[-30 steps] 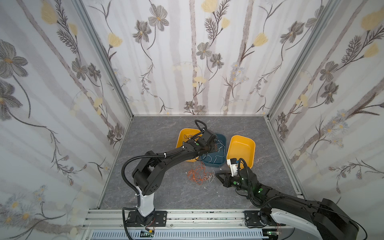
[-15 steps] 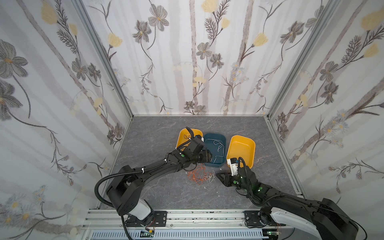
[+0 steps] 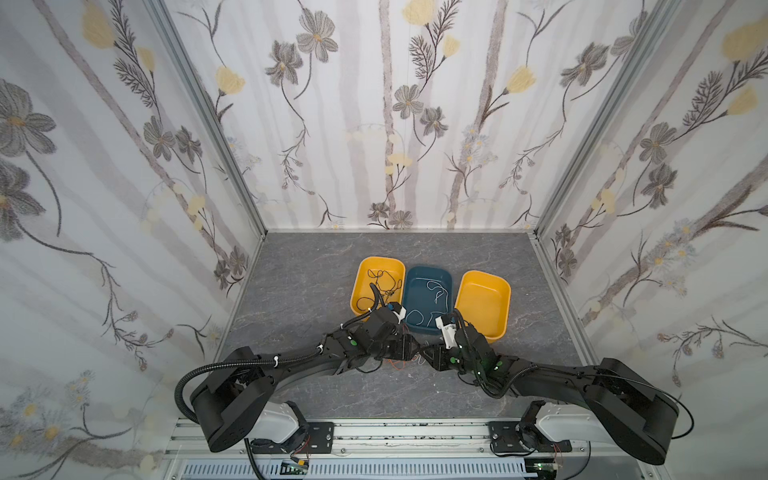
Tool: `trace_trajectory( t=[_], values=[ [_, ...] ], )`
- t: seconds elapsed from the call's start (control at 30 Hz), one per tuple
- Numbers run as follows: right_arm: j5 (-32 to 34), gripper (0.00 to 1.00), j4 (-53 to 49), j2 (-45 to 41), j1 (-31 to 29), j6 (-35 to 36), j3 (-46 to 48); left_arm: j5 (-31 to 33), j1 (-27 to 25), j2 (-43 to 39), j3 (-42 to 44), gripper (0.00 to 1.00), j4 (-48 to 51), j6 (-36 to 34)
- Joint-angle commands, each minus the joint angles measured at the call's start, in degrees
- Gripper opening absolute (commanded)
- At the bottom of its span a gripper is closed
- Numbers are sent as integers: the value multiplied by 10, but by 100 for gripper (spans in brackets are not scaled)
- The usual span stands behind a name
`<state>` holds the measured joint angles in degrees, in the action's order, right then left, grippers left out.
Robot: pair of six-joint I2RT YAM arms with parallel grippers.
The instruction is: Untangle the cables
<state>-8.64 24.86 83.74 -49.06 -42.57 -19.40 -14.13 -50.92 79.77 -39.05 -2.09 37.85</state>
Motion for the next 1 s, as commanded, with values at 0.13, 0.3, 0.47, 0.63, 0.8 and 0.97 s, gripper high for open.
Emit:
trace_trajectory(
  t=[0.13, 0.3, 0.47, 0.63, 0.8, 0.97],
  values=[
    [48, 22, -20, 14, -9, 7, -20, -2, -1, 16, 8, 60, -12, -4],
    [64, 10, -49, 10, -12, 12, -28, -8, -1, 24, 26, 60, -36, 10],
    [50, 1, -43, -18, -13, 14, -26, -3, -1, 52, 33, 55, -52, 21],
    [60, 0, -64, -72, -11, 16, -23, -4, -1, 64, 36, 53, -55, 22],
    [70, 0, -93, -126, -8, 23, -25, -1, -1, 68, 46, 51, -65, 29],
    [77, 0, -132, -185, 0, 36, -39, 1, -1, 86, 56, 47, -82, 38]
  ],
)
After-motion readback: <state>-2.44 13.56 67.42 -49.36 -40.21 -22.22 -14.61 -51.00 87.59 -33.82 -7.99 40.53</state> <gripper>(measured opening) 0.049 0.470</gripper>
